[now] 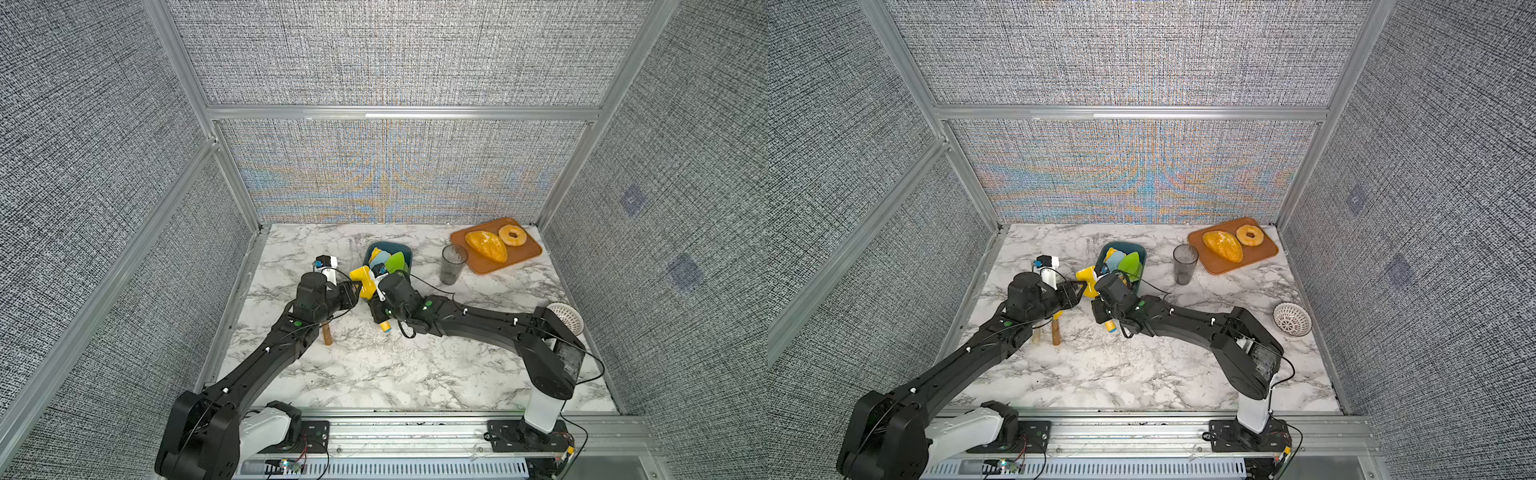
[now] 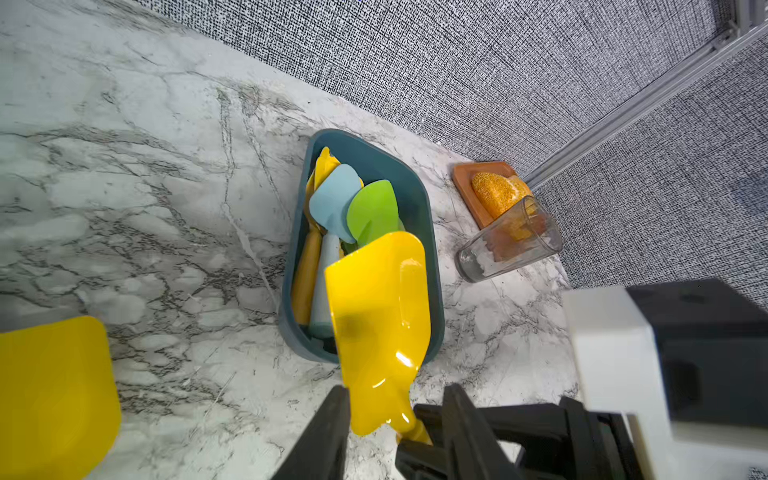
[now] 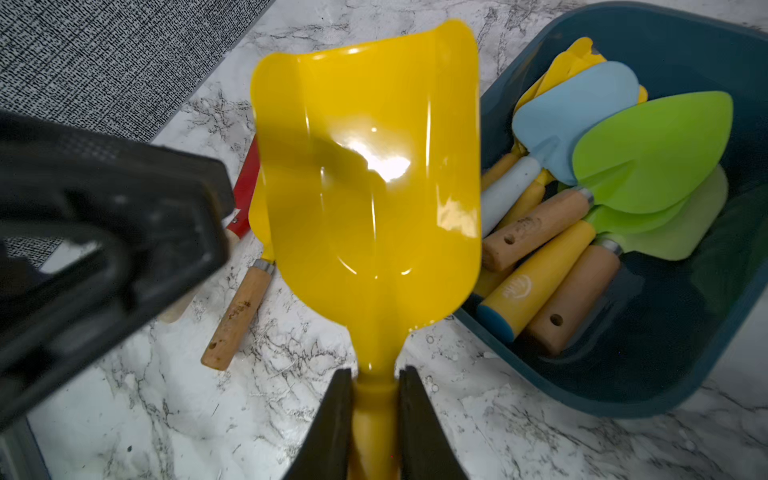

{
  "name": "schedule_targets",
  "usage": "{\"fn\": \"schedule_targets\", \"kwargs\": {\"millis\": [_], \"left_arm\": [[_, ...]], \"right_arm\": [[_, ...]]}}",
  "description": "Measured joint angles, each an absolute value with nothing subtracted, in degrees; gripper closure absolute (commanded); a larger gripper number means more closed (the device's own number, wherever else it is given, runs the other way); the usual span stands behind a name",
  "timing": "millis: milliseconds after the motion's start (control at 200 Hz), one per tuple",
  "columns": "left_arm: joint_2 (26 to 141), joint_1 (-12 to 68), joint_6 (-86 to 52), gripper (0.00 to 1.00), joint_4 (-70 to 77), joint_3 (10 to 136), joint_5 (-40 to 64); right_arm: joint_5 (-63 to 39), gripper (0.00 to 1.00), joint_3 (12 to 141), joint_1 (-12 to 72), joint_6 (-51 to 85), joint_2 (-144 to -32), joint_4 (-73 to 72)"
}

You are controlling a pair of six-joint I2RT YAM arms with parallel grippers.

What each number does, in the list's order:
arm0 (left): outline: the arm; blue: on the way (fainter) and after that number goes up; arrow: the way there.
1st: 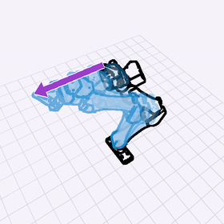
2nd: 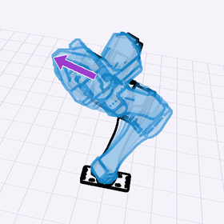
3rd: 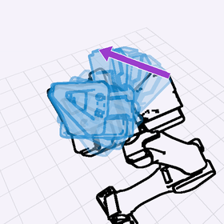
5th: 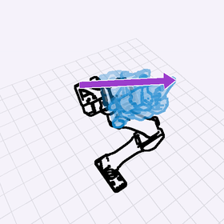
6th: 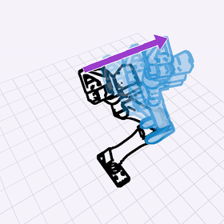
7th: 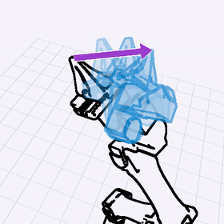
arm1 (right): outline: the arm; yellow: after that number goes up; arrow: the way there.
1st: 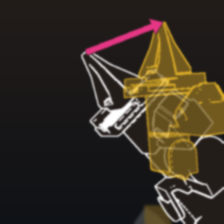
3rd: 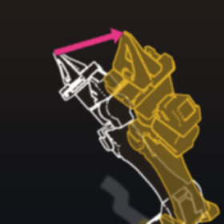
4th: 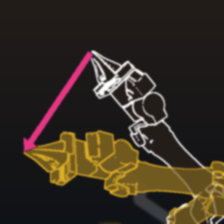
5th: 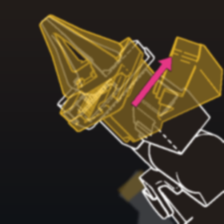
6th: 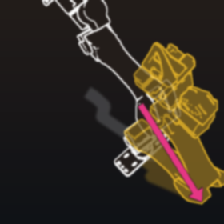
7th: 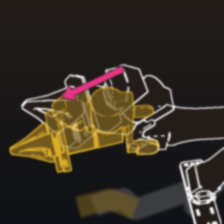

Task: Take the shovel out of the storage box
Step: Pick up the shovel from the storage box, then place the shovel at the center of the board.

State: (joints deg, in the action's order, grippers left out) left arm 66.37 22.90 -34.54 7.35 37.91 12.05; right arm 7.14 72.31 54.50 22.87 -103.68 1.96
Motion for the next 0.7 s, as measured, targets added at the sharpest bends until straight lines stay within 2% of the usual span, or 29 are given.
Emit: {"fn": "schedule_targets", "kwargs": {"millis": [100, 315, 701], "left_arm": [[66.8, 23.2, -34.3, 0.58, 6.1, 38.7, 10.9], [66.9, 23.9, -33.0, 0.49, 3.7, 39.7, 9.0], [60.1, 24.0, -32.8, 0.49, -2.3, 39.6, 6.7]], "right_arm": [[7.2, 0.95, 72.1, 55.1, 23.2, -103.4, 1.9], [7.7, 0.94, 71.6, 55.9, 23.3, -102.8, 2.0], [9.5, 0.95, 71.6, 55.2, 23.7, -102.9, 1.6]]}}
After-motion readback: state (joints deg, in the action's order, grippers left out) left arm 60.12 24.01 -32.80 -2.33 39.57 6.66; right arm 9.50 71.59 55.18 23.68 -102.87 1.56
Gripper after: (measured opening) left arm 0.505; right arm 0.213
